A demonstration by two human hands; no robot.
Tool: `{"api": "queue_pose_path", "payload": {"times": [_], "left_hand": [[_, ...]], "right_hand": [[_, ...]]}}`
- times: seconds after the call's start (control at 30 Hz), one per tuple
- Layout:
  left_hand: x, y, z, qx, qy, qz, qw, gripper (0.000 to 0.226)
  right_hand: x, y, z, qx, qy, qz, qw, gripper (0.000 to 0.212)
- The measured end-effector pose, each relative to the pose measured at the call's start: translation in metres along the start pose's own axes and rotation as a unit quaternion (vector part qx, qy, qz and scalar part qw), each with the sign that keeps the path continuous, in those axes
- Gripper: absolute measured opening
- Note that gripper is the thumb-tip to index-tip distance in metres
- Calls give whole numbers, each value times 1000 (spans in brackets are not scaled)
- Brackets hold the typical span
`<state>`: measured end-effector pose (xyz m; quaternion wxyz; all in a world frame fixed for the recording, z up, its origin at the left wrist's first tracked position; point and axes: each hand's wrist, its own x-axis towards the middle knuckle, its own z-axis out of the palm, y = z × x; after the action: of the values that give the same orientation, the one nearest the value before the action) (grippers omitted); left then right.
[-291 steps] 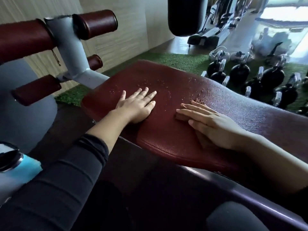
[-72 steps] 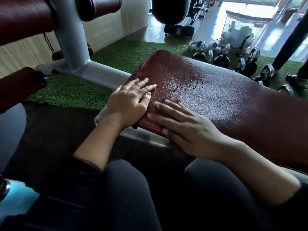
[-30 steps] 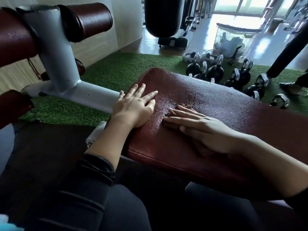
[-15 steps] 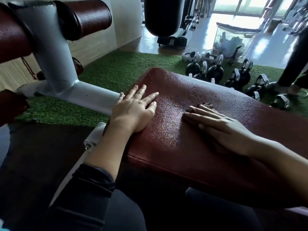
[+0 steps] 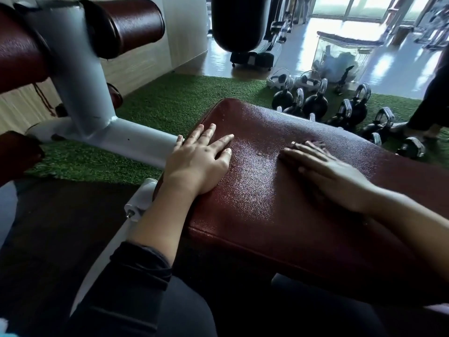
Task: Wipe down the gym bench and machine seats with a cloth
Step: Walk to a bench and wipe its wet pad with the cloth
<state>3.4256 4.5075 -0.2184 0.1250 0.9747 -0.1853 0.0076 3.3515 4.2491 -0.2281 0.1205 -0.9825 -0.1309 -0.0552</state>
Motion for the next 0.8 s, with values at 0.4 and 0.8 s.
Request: {"api": "queue_pose_path", "payload": {"times": [0.4,0.8], "left_hand": [[-1,-2,0,-20,1,2,1000,46],[17,1,-5,2,-37,-31,999,51]], "right_hand": [[80,32,4,9,26,25,999,51],[47,-6,7,19,12,9,1000,52]]}}
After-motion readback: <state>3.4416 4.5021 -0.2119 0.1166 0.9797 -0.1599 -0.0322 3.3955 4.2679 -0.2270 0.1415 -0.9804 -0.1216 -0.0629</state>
